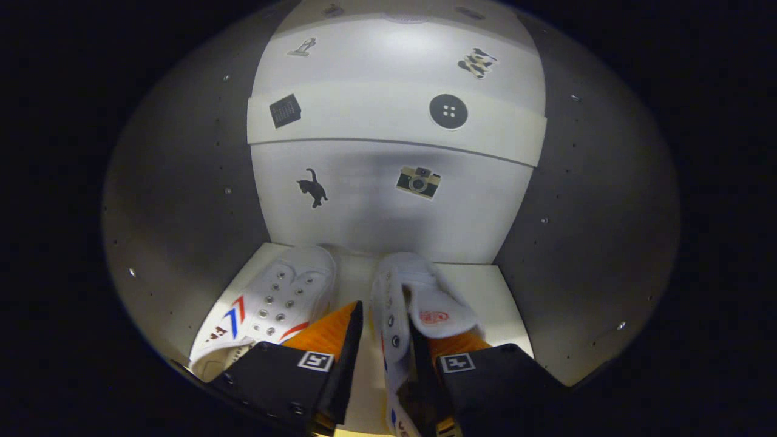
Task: Open the shoe cabinet door, grab the shoes and put them into the shoe cabinet, then close the shoe cabinet door.
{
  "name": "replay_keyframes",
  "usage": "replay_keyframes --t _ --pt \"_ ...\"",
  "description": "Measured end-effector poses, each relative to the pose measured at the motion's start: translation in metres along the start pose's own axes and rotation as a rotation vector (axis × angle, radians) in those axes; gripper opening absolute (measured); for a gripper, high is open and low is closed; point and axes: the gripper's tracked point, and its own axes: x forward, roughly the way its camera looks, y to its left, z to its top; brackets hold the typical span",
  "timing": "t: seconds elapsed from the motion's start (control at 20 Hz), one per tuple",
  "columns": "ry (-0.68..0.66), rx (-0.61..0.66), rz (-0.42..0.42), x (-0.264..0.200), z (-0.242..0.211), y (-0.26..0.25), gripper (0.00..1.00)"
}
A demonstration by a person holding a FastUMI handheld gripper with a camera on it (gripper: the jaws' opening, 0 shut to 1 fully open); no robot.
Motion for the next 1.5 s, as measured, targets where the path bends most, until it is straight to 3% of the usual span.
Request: replay_keyframes --t 0.05,0.3,0.55,0.8,1.25,1.5 --pt "-0.005 0.021 -0.001 -0.008 -0.001 -0.001 0.51" --pt "-0.112 0.039 0.001 -0.076 0.0 0.005 1.0" --pt "-0.272 -0.004 -0.015 -0.169 -0.003 0.016 0.98" --pt "-0.452 -0.068 0.073 -0.28 -0.036 0.059 0.98" --pt "-0.475 -0.106 0.169 -0.415 -0.131 0.08 0.98" --pt "-0.466 -0.06 0.222 -0.473 -0.189 0.051 0.98"
